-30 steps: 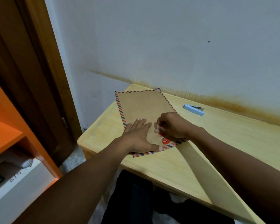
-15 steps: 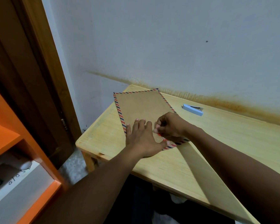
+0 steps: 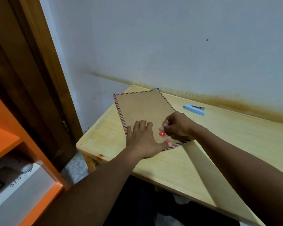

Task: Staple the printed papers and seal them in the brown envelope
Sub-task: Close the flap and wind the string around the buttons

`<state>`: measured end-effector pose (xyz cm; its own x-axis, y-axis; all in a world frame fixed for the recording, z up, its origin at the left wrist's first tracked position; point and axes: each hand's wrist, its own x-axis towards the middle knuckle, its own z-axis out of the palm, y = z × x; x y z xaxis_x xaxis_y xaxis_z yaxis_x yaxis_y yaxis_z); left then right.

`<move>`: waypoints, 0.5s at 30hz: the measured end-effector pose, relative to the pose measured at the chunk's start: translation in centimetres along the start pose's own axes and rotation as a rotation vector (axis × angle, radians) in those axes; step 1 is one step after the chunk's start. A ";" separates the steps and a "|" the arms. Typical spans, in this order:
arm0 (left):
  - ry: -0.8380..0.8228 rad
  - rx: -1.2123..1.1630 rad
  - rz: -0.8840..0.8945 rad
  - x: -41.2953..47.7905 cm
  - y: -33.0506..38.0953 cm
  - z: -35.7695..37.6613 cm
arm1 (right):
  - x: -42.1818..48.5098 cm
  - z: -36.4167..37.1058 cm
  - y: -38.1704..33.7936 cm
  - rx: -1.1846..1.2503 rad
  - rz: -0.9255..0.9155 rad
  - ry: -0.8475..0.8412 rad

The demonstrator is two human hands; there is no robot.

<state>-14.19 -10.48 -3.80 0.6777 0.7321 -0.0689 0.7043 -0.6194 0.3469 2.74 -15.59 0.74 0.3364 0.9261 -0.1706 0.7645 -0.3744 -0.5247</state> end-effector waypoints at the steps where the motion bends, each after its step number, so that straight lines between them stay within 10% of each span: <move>1: -0.003 -0.003 0.001 0.0 0.0 0.0 | -0.2 0.0 0.2 -0.014 -0.001 0.012; 15: 0.033 -0.099 0.400 -3.0 -2.4 -2.6 | -8.9 -1.1 5.4 -0.160 -0.220 0.062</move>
<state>-18.46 -10.45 -2.03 0.8855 0.4489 0.1194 0.3619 -0.8279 0.4286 4.47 -25.87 0.31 0.1814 0.9833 -0.0132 0.8984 -0.1712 -0.4045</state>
